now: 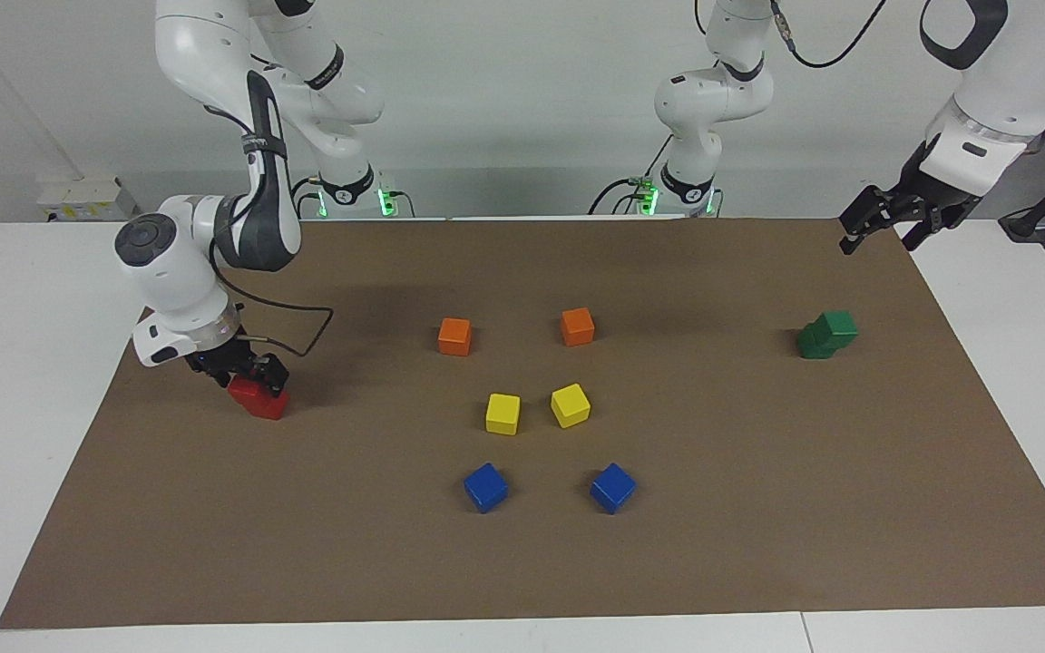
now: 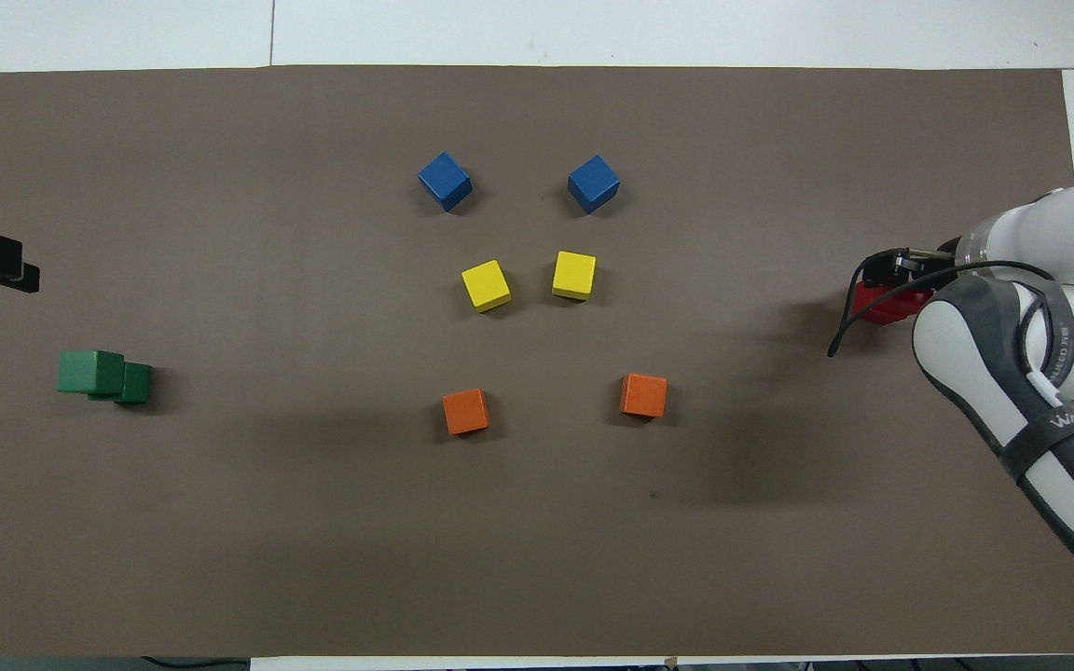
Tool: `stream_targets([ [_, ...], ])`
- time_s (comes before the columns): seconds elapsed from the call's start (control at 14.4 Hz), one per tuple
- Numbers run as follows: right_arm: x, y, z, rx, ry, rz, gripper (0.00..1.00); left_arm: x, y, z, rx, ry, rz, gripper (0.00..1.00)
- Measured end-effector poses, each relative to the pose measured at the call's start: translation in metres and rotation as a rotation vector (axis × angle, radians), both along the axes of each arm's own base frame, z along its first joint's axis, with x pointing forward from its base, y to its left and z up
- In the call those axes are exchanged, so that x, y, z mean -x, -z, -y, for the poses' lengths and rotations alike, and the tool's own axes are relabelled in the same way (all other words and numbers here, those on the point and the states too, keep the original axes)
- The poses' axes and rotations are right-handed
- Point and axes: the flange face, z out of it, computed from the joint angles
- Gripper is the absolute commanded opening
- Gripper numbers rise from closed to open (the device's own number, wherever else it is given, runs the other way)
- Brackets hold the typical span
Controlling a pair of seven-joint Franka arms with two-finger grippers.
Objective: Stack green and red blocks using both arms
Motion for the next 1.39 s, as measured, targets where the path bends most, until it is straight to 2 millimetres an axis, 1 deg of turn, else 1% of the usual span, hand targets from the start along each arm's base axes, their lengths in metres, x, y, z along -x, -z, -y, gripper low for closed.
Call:
stream_targets([
  [0.14,-0.002,-0.003,-0.003,0.000,-0.006,0.005,1.00,0.002,0.002,0.001,0.000,0.002,-0.018,1.00],
  [0.28,-0.006,-0.016,-0.005,0.001,-0.010,-0.002,1.00,0.002,0.002,0.003,0.000,0.006,-0.020,1.00],
  [0.35,-0.010,-0.029,-0.006,0.000,-0.011,-0.011,1.00,0.002,0.002,0.003,0.000,0.007,-0.019,1.00],
  [0.42,-0.013,-0.046,-0.007,0.001,-0.013,-0.020,1.00,0.001,0.001,0.004,0.000,0.007,-0.015,1.00],
  [0.63,-0.015,-0.108,-0.016,0.008,-0.042,0.006,1.00,0.001,-0.002,0.004,-0.002,0.007,-0.003,1.00],
  [0.83,0.001,-0.160,-0.024,0.025,-0.123,0.046,1.00,0.001,-0.003,0.006,-0.006,0.012,-0.004,1.00],
  [0.97,0.015,-0.189,-0.029,0.036,-0.181,0.057,1.00,0.001,-0.003,0.009,-0.007,0.018,-0.004,1.00],
  [1.11,0.032,-0.215,-0.039,0.046,-0.247,0.056,1.00,0.001,-0.003,0.010,-0.007,0.020,-0.004,1.00],
  [1.25,0.050,-0.234,-0.043,0.049,-0.298,0.034,1.00,0.001,-0.003,0.010,-0.007,0.020,-0.004,1.00],
  [1.39,0.064,-0.245,-0.046,0.029,-0.307,0.005,1.00,0.001,-0.003,0.010,-0.007,0.020,-0.004,1.00],
])
